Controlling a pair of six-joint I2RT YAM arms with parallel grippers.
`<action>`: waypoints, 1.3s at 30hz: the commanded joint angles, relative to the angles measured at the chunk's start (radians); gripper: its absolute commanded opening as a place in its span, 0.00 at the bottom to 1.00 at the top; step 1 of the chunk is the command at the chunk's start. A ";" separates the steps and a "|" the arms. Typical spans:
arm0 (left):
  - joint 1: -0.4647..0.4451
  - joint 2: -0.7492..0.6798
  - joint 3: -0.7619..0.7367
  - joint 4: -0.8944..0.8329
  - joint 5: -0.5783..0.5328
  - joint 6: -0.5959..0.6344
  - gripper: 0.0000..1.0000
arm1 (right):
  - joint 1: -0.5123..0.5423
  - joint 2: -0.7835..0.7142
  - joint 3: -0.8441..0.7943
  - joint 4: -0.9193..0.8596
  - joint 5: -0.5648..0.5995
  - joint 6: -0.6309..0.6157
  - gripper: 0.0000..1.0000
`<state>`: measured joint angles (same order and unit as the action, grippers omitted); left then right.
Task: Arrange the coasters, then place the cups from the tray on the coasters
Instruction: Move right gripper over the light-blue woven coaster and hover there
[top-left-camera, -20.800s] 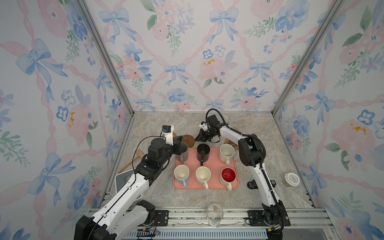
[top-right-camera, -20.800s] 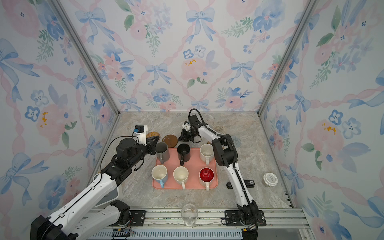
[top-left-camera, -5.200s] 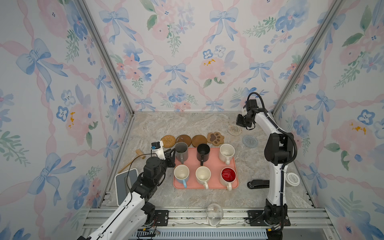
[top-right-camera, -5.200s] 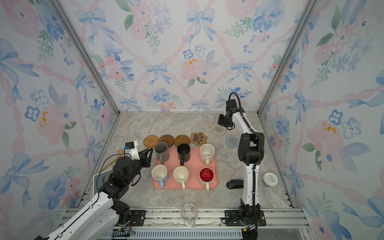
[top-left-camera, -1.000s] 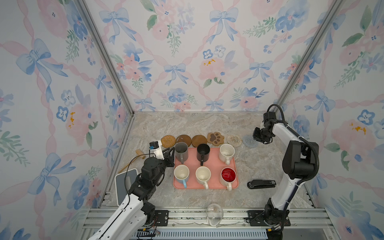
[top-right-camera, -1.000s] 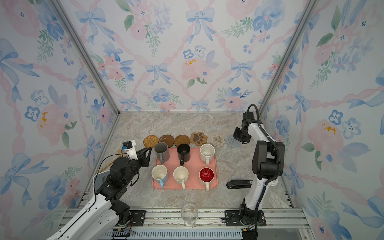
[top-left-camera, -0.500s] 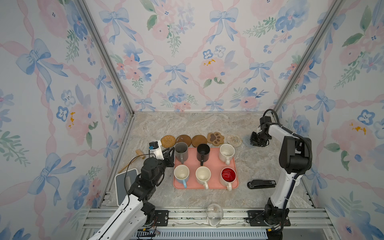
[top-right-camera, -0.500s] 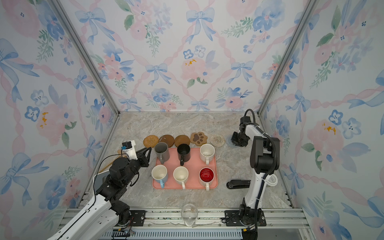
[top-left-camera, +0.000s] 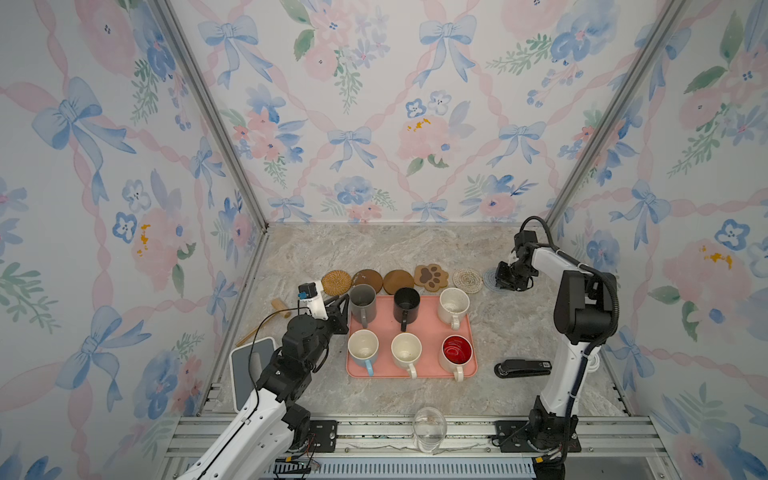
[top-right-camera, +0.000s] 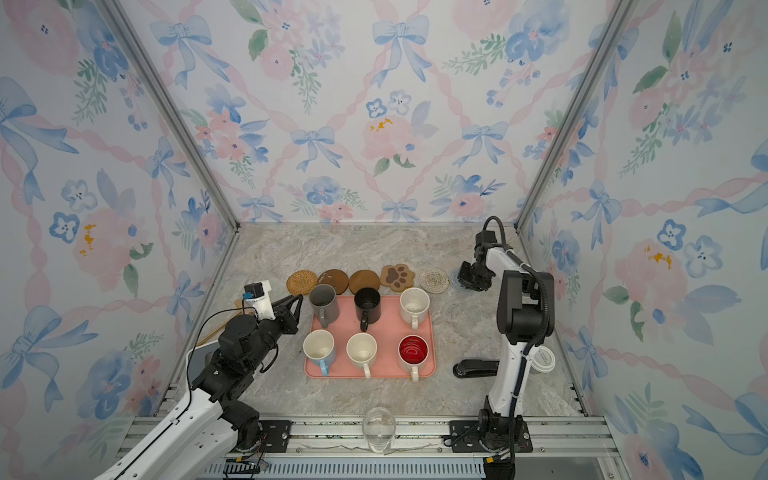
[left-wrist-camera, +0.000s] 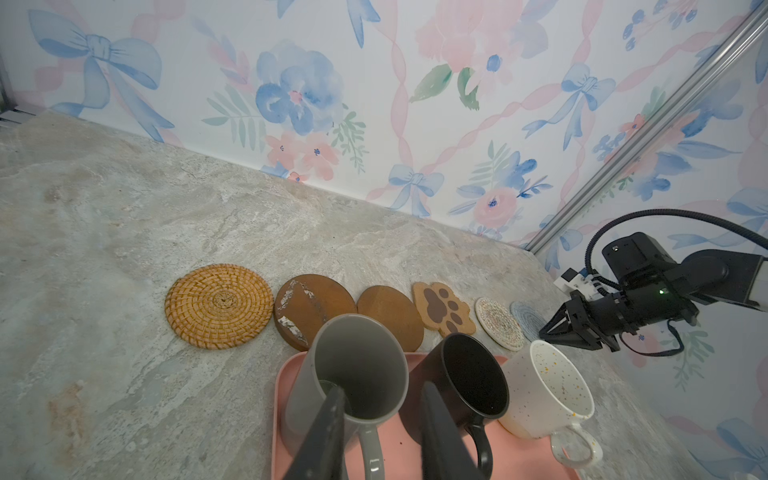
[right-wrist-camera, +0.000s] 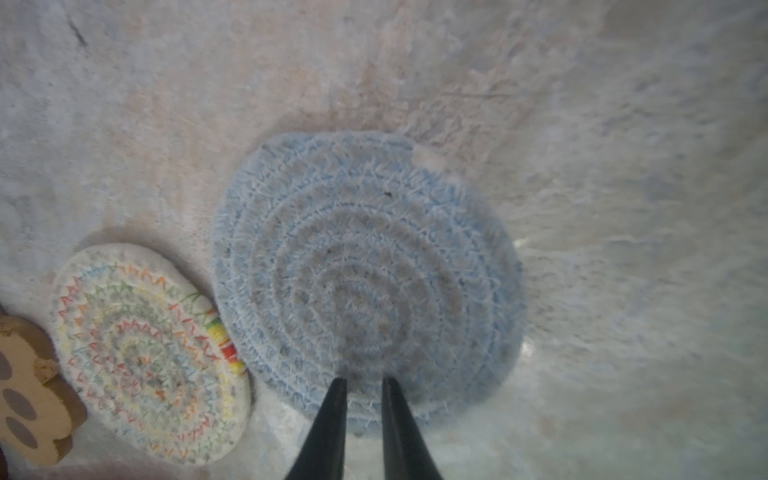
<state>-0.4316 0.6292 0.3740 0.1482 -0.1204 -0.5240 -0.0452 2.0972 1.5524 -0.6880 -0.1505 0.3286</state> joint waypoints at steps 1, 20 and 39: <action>-0.003 -0.010 0.002 -0.019 -0.017 0.025 0.28 | 0.022 0.043 0.009 -0.028 -0.014 -0.013 0.19; -0.003 -0.010 -0.001 -0.016 -0.019 0.030 0.28 | 0.049 0.053 0.014 -0.039 -0.013 -0.003 0.19; -0.002 -0.049 -0.001 -0.027 -0.019 0.030 0.28 | 0.052 -0.090 -0.053 0.070 0.020 0.041 0.30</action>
<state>-0.4316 0.5919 0.3740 0.1272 -0.1322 -0.5163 -0.0006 2.0708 1.5234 -0.6498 -0.1482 0.3511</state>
